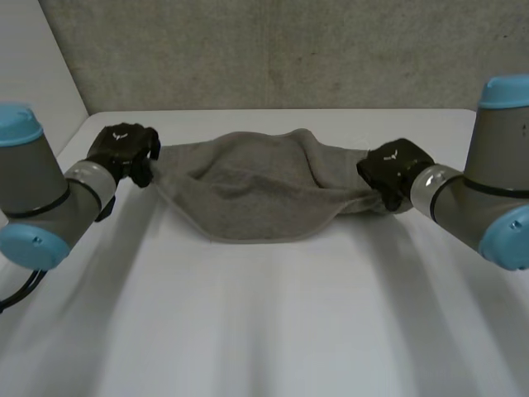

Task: Fold the towel.

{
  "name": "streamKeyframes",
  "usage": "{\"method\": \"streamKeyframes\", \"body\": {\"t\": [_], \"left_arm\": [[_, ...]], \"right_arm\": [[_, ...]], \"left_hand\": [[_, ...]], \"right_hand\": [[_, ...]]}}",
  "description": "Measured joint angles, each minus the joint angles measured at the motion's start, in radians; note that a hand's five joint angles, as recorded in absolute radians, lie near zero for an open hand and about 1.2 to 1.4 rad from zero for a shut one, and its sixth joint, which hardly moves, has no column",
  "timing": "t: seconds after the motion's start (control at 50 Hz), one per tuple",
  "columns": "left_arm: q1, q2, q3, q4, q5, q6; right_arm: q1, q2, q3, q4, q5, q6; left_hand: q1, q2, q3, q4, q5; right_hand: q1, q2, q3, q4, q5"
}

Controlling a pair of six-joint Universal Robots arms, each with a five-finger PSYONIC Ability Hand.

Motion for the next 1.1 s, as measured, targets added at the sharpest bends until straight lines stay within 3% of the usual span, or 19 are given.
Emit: {"method": "streamKeyframes", "body": {"t": [0.28, 0.4, 0.5, 0.68, 0.88, 1.1], "left_arm": [[0.119, 0.304, -0.284, -0.014, 0.017, -0.006], [0.211, 0.466, -0.404, -0.033, 0.102, -0.038], [0.238, 0.499, -0.443, -0.048, 0.159, -0.061], [0.169, 0.343, -0.382, -0.053, 0.155, -0.067], [0.076, 0.030, -0.118, -0.056, -0.042, -0.062], [0.060, -0.155, 0.106, -0.073, -0.193, -0.091]], "right_arm": [[-0.109, -0.322, 0.251, 0.126, -0.006, -0.001], [-0.185, -0.453, 0.278, 0.192, -0.069, -0.029], [-0.211, -0.468, 0.263, 0.209, -0.124, -0.049], [-0.186, -0.285, 0.162, 0.206, -0.148, -0.045], [-0.134, 0.068, -0.135, 0.200, -0.082, -0.021], [-0.100, 0.322, -0.433, 0.122, -0.009, 0.086]], "left_hand": [[0.000, 0.000, 0.001, 0.000, 0.000], [0.000, 0.000, 0.001, 0.000, 0.000], [0.000, 0.000, 0.001, 0.000, 0.000], [0.000, 0.000, 0.001, 0.000, 0.000], [0.000, 0.000, 0.001, 0.000, 0.000], [0.000, 0.000, 0.002, 0.000, 0.000]], "right_hand": [[0.000, 0.000, 0.000, 0.000, 0.000], [0.000, 0.000, 0.000, 0.000, 0.000], [0.000, 0.000, 0.000, 0.000, 0.000], [0.000, 0.000, 0.000, 0.000, 0.000], [0.000, 0.000, 0.000, 0.000, 0.000], [0.000, 0.000, 0.000, 0.000, 0.000]]}}
